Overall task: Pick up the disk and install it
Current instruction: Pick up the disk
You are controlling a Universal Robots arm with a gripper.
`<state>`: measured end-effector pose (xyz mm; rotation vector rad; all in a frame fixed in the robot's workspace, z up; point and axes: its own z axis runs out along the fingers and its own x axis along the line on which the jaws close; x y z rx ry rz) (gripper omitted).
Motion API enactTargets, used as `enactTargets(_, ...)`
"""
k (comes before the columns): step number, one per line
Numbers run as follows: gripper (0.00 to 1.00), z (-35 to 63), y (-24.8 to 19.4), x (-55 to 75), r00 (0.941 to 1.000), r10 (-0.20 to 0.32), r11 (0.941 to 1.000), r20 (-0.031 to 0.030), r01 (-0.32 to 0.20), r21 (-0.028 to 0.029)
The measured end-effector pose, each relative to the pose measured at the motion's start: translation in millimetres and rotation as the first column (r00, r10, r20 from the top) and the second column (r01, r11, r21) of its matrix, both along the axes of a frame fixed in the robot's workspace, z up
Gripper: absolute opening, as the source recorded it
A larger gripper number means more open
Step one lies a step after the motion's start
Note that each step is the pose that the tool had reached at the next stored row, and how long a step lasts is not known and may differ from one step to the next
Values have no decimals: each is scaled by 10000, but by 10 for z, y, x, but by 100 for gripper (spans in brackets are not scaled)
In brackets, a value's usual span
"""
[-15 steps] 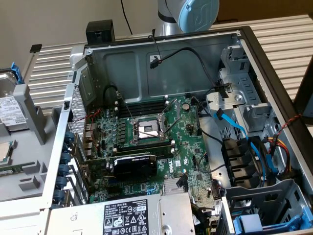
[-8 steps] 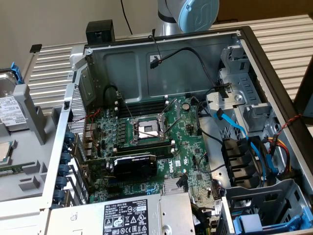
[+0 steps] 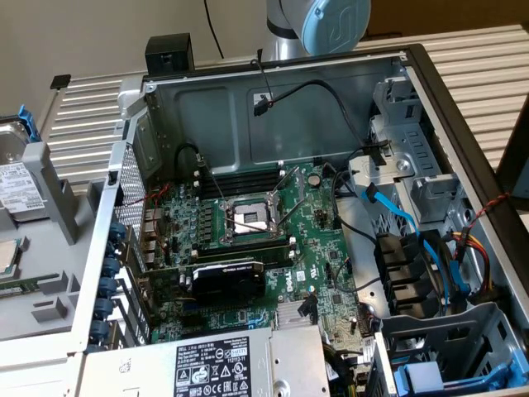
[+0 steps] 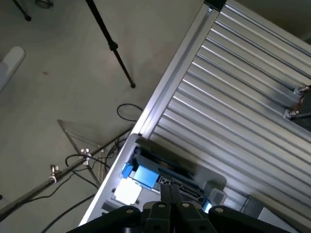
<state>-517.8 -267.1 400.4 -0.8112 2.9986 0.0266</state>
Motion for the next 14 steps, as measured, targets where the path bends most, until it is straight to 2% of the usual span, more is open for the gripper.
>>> enactTargets(3, 11, 0, 0, 0, 9985, 550, 9985, 0, -550, 0)
enactTargets(7, 11, 1, 0, 0, 9919, 1267, 9919, -1, -1267, 0)
enactTargets(11, 11, 0, 0, 0, 9801, 1986, 9801, -1, -1986, 0)
enactTargets(14, 11, 0, 0, 0, 9677, 2523, 9677, -1, -2523, 0)
